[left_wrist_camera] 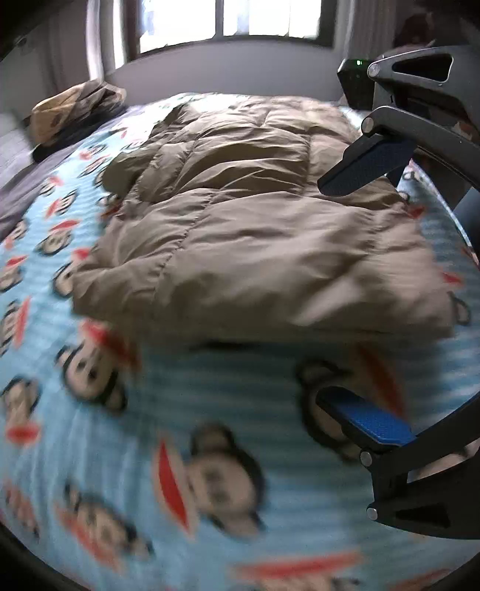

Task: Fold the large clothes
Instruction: 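Grasp the folded jacket with both grippers and lift it off the blanket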

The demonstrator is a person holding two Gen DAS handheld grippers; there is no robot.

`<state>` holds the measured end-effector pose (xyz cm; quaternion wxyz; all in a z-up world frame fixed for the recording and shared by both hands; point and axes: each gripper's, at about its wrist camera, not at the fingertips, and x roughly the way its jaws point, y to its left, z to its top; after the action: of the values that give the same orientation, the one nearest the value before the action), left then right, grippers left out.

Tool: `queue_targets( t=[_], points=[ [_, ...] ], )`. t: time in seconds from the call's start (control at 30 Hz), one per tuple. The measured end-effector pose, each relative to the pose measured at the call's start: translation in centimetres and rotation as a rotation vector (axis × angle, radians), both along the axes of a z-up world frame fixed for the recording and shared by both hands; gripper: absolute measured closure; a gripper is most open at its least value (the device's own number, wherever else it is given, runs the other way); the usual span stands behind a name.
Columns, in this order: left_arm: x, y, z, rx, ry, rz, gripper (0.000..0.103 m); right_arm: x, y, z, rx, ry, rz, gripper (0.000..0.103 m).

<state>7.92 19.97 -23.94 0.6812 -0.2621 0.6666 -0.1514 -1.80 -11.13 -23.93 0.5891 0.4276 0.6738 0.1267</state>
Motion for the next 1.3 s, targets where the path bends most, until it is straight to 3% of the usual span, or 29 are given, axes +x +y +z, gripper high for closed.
queue_targets(
  t=[0.17, 0.3, 0.43, 0.53, 0.67, 0.7, 0.77, 0.8, 0.83, 1.0, 1.13, 1.3],
  points=[
    [3.0, -1.6, -3.3, -0.176, 0.055, -0.108, 0.0, 0.0, -0.7, -0.1, -0.049, 0.028, -0.01, 0.011],
    [4.0, -2.9, -4.7, -0.204, 0.076, -0.167, 0.0, -0.1, -1.7, 0.2, -0.083, 0.035, -0.016, 0.011],
    [4.4, -3.6, -5.0, -0.198, 0.079, -0.211, 0.001, 0.1, -2.7, 2.7, -0.153, -0.016, 0.029, 0.011],
    [4.4, -4.6, -4.6, -0.233, 0.049, -0.271, 0.063, 0.8, -3.6, 5.3, -0.261, -0.095, 0.075, 0.011],
    [4.1, -5.1, -3.2, -0.249, 0.017, -0.263, 0.077, 2.6, -5.3, 7.9, -0.449, -0.211, 0.082, 0.011],
    [4.0, -5.1, -2.8, -0.251, 0.009, -0.259, 0.077, 3.1, -5.9, 8.3, -0.492, -0.241, 0.077, 0.014],
    [3.6, -5.1, -1.6, -0.263, -0.013, -0.245, 0.08, 4.5, -6.6, 9.0, -0.574, -0.317, 0.088, 0.047],
    [3.5, -5.1, -1.1, -0.27, -0.018, -0.237, 0.08, 5.1, -6.6, 8.9, -0.611, -0.33, 0.104, 0.079],
    [3.3, -5.1, -0.5, -0.275, -0.025, -0.225, 0.08, 6.2, -6.9, 8.4, -0.638, -0.345, 0.12, 0.086],
    [2.2, -6.0, 3.7, -0.273, -0.069, -0.181, 0.08, 10.1, -7.1, 5.5, -0.605, -0.398, 0.162, 0.087],
    [1.2, -9.0, 8.5, -0.274, -0.132, -0.193, 0.08, 12.8, -6.4, 2.8, -0.553, -0.386, 0.2, 0.087],
    [0.3, -16.8, 14.7, -0.189, -0.201, -0.278, 0.08, 13.7, -7.7, 0.5, -0.431, -0.339, 0.191, 0.087]
  ],
)
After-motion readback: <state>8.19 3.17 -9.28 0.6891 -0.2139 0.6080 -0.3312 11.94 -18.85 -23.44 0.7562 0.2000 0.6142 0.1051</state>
